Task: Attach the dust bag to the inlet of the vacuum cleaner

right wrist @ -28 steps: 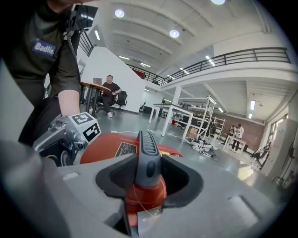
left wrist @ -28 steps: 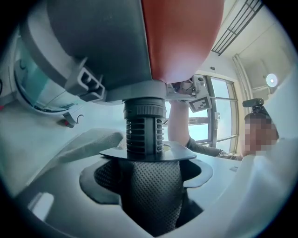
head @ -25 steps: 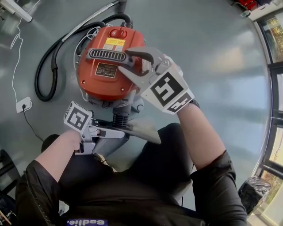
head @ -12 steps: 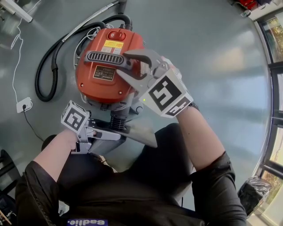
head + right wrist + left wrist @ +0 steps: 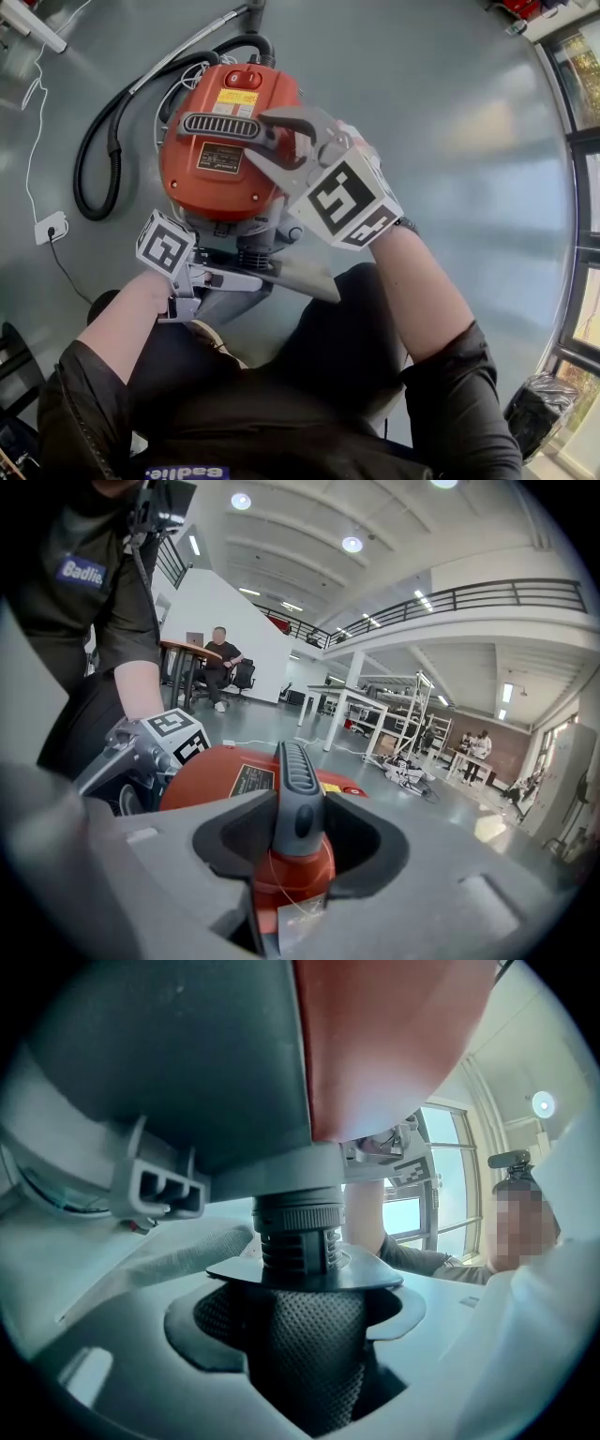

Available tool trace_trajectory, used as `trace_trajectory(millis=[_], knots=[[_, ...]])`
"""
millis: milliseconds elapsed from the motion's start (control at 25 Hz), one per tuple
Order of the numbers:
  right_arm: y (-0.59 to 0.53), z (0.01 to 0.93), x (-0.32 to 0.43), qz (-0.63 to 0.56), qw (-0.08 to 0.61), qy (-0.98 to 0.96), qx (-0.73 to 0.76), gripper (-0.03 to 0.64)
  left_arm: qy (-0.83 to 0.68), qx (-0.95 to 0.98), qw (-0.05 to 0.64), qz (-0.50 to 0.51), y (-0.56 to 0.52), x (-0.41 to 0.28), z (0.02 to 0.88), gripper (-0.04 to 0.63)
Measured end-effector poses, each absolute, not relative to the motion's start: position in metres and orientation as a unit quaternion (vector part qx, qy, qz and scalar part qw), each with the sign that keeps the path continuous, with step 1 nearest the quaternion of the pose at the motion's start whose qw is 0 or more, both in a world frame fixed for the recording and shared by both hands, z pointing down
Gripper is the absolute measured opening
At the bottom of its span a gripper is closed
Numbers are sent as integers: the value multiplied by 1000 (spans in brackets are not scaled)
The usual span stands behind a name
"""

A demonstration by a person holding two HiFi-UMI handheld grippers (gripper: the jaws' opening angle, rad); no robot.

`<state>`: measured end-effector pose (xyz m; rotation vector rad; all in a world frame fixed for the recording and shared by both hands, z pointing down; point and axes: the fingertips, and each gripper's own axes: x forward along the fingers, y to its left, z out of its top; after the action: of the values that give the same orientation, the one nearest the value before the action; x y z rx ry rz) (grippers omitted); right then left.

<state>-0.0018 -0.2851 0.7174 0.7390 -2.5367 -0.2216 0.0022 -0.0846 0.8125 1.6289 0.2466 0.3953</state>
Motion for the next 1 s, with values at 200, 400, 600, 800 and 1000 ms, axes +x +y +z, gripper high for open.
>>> trace_trajectory(millis=[200, 400, 600, 800, 1000], knots=[[-285, 716, 0, -88, 239, -927, 274, 143, 110, 744, 633, 185, -83, -1, 812, 381], [-285, 717, -1, -99, 244, -923, 280, 144, 129, 757, 612, 188, -76, -2, 812, 461], [-283, 715, 2, -109, 247, -919, 288, 144, 127, 763, 597, 211, -75, -17, 816, 492], [-276, 706, 11, -105, 244, -915, 304, 146, 122, 760, 605, 203, -80, -35, 809, 488], [-263, 679, 28, -104, 226, -911, 331, 146, 111, 762, 601, 213, -91, -60, 810, 462]])
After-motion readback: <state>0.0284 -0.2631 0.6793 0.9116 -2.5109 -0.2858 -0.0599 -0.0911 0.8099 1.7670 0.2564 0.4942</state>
